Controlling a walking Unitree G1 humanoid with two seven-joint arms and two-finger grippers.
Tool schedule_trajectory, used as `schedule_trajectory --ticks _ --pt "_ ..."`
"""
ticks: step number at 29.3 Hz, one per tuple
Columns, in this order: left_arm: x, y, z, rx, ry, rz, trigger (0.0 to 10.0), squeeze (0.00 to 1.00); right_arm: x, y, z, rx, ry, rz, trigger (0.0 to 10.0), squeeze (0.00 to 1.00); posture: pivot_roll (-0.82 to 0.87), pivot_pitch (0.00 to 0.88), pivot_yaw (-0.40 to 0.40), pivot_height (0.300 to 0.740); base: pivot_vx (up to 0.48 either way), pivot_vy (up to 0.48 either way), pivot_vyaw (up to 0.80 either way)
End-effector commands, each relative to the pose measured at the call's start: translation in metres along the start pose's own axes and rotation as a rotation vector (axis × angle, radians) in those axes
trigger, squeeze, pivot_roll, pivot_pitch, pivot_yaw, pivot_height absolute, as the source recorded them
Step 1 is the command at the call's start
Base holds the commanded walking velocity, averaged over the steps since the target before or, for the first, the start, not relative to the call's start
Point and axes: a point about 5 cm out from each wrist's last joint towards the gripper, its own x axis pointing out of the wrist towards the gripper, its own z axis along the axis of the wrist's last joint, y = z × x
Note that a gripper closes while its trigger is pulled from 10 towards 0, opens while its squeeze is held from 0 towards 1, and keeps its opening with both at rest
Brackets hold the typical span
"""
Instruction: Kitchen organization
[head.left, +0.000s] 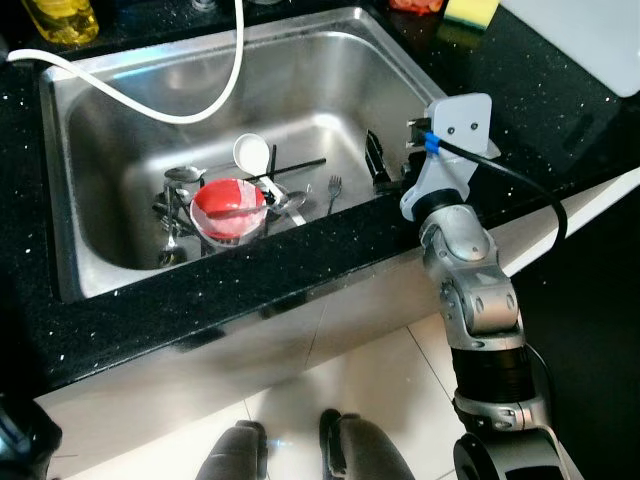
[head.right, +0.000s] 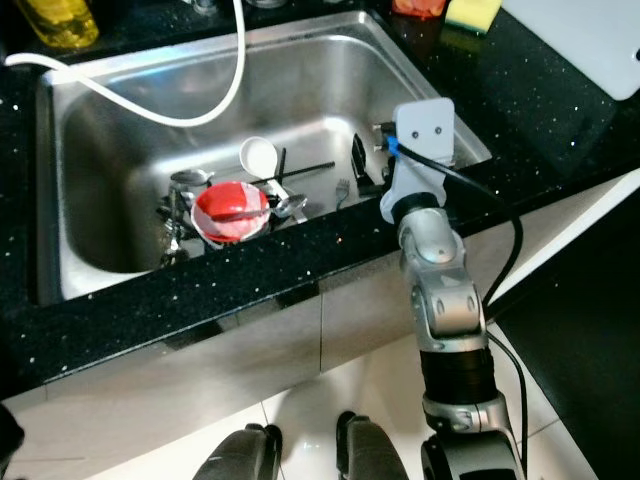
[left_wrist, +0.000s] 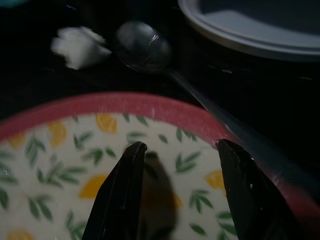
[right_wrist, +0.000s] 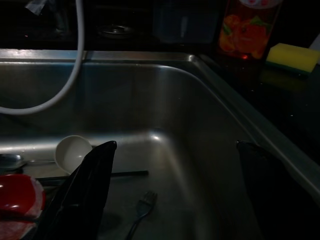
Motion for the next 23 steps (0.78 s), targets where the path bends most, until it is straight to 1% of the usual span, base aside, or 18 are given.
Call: schedule_trajectory --ticks 1,5,9,10,11,12,15,16,17,18,19,20,21,22,23 --pt "0.002 -0.003 -0.012 0.014 0.055 -0.015 10.0 0.00 -0.005 -0.001 -0.012 0.002 0.057 -0.008 10.0 0.00 0.00 0.235 -0.009 0.740 0.000 0.000 0.00" --pt "0.002 -0.007 -0.005 0.029 0.022 -0.029 10.0 0.00 -0.006 -0.002 -0.011 0.002 0.057 -0.012 10.0 0.00 0.00 0.238 -0.009 0.740 0.000 0.000 0.00" --pt "0.003 -0.009 -0.004 0.032 0.026 -0.048 10.0 0.00 -0.006 -0.002 -0.011 0.002 0.059 -0.012 10.0 0.00 0.00 0.240 -0.011 0.740 0.000 0.000 0.00" --pt "0.005 -0.010 -0.007 0.033 0.048 -0.054 10.0 0.00 -0.006 -0.002 -0.011 0.001 0.059 -0.011 10.0 0.00 -0.01 0.240 -0.011 0.740 0.000 0.000 0.00" --pt "0.005 -0.010 -0.007 0.033 0.048 -0.054 10.0 0.00 -0.006 -0.002 -0.011 0.001 0.059 -0.011 10.0 0.00 -0.01 0.240 -0.011 0.740 0.000 0.000 0.00" --pt "0.005 -0.012 -0.012 0.033 0.074 -0.067 10.0 0.00 -0.006 -0.002 -0.011 0.001 0.060 -0.010 10.0 0.00 0.00 0.240 -0.013 0.740 0.000 0.000 0.00" --pt "0.004 -0.013 -0.018 0.041 0.093 -0.077 10.0 0.00 -0.006 -0.002 -0.011 0.000 0.060 -0.009 10.0 0.00 0.00 0.240 -0.012 0.740 0.000 0.000 0.00" --pt "0.000 -0.016 -0.027 0.048 0.123 -0.096 10.0 0.00 -0.005 -0.002 -0.011 0.000 0.060 -0.008 10.0 0.00 0.00 0.239 -0.014 0.740 0.000 0.000 0.00" --pt "-0.006 -0.024 -0.038 0.083 0.160 -0.166 10.0 0.00 -0.005 -0.002 -0.012 0.000 0.061 -0.007 10.0 0.00 0.00 0.235 -0.015 0.740 0.000 0.000 0.00" --pt "-0.006 -0.024 -0.038 0.083 0.160 -0.166 10.0 0.00 -0.005 -0.002 -0.012 0.000 0.061 -0.007 10.0 0.00 0.00 0.235 -0.015 0.740 0.000 0.000 0.00" --pt "-0.015 -0.032 -0.050 0.112 0.201 -0.245 10.0 0.00 -0.004 -0.001 -0.012 0.001 0.061 -0.005 10.0 0.00 0.00 0.233 -0.016 0.740 0.000 0.000 0.00" --pt "-0.015 -0.032 -0.050 0.112 0.201 -0.245 10.0 0.00 -0.004 -0.001 -0.012 0.001 0.061 -0.005 10.0 0.00 0.00 0.233 -0.016 0.740 0.000 0.000 0.00" --pt "-0.026 -0.041 -0.061 0.144 0.236 -0.329 10.0 0.00 -0.003 -0.001 -0.012 0.001 0.059 -0.004 10.0 0.00 0.00 0.229 -0.015 0.740 0.000 0.000 0.00" --pt "-0.034 -0.047 -0.069 0.163 0.261 -0.389 10.0 0.00 -0.003 0.000 -0.011 0.002 0.058 -0.003 10.0 0.00 0.00 0.229 -0.015 0.740 0.000 0.000 0.00" --pt "-0.034 -0.047 -0.069 0.163 0.261 -0.389 10.0 0.00 -0.003 0.000 -0.011 0.002 0.058 -0.003 10.0 0.00 0.00 0.229 -0.015 0.740 0.000 0.000 0.00"
